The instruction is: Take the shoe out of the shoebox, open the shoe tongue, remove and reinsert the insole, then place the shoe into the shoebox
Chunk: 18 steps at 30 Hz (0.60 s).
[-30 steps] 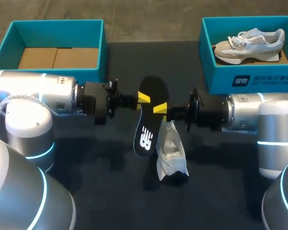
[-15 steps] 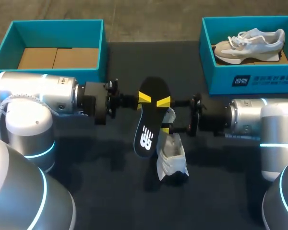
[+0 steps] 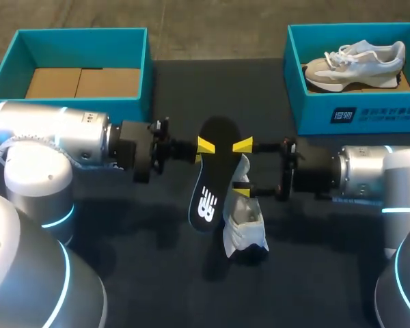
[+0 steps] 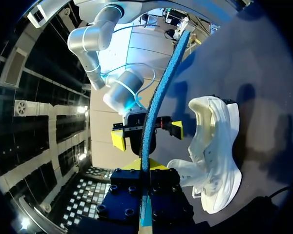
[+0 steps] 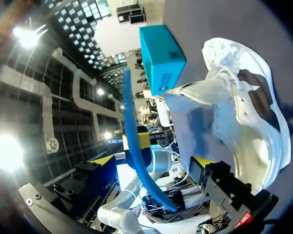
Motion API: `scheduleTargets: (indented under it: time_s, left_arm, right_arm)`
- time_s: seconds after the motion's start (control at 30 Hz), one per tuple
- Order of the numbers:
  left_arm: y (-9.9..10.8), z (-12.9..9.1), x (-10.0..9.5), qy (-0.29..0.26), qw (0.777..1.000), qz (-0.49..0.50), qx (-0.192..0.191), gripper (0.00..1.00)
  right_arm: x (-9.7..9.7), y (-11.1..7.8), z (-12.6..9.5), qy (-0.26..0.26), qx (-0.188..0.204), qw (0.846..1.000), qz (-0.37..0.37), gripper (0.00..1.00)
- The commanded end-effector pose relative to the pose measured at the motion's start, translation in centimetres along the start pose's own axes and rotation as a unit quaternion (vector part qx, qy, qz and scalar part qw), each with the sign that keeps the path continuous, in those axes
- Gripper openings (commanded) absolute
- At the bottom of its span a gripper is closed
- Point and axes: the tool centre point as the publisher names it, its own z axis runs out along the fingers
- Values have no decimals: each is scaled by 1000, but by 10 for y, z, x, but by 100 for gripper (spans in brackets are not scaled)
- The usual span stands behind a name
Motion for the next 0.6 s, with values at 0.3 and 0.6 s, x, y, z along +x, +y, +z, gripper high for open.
scheduleTargets:
  time_s: [0.3, 0.6]
  left_arm:
    - [-26, -8, 4, 2, 1000, -7, -7, 0]
    - [-50, -24, 6, 17, 998, -62, 18, 0]
  right_arm:
    - [-2, -11, -13, -22, 5, 1000, 6, 100]
    - [-11, -18, -33, -62, 6, 998, 8, 100]
